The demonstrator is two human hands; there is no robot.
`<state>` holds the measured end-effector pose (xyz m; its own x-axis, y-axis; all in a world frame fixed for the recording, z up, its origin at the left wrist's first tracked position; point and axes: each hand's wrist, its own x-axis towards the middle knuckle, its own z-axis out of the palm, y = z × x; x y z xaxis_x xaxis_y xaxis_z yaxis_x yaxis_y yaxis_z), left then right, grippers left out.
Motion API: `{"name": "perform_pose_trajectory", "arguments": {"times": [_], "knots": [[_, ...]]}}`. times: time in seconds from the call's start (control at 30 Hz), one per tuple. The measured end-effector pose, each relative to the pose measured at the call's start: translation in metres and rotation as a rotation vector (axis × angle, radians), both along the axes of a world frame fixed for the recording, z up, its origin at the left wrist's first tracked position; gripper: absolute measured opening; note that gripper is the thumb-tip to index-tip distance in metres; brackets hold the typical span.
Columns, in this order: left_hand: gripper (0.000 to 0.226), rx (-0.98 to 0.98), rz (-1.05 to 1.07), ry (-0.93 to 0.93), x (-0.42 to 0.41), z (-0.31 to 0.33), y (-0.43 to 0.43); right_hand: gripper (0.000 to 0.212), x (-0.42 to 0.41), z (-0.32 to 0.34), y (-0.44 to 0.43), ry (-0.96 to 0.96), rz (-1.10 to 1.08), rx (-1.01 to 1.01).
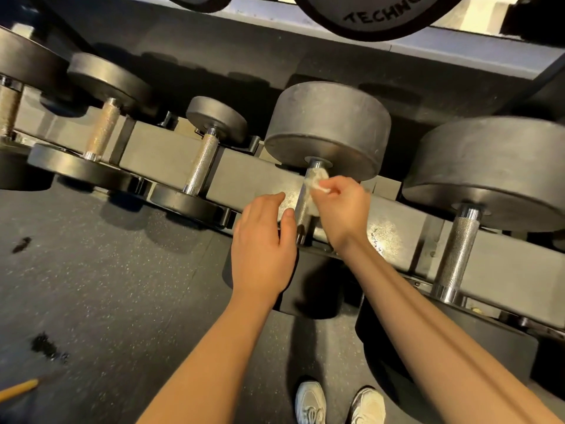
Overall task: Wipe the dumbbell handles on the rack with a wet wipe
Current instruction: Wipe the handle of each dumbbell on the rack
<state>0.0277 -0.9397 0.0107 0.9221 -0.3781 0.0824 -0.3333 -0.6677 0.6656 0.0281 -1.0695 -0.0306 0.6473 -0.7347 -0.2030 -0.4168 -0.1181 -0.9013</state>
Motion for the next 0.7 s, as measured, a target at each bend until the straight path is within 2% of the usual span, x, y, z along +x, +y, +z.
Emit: {"name": "perform_pose_trajectory", "arguments": {"times": [0.1,0.17,0.3,0.4,0.47,0.57,0.63,0.7], "knots": [[0.047,-0.008,0.004,-0.004,0.000,0.001,0.000,0.009,-0.017,-0.001,0.000,0.075,0.210,-0.009],[0.049,-0.015,0.010,-0.002,0.000,0.001,0.000,0.016,-0.019,0.000,-0.001,0.065,0.258,-0.068],[0.040,-0.013,0.017,0.007,-0.001,0.001,0.000,0.019,-0.008,0.002,-0.008,-0.022,0.139,-0.212],[0.040,-0.009,0.025,0.001,-0.001,0.000,0.000,0.014,-0.006,-0.004,-0.009,-0.030,0.103,-0.191],[0.046,-0.014,0.035,-0.007,-0.001,0.000,0.001,0.010,-0.015,-0.010,-0.007,-0.019,0.249,-0.209],[0.049,-0.017,0.048,-0.006,0.000,-0.001,0.001,0.011,-0.027,-0.011,-0.010,-0.065,0.536,-0.351],[0.049,-0.020,0.059,-0.001,-0.001,-0.001,0.001,0.011,-0.024,-0.005,-0.015,-0.003,0.615,-0.321],[0.050,-0.025,0.064,0.000,-0.002,-0.001,0.001,0.011,-0.020,-0.003,-0.015,0.049,0.583,-0.330]]}}
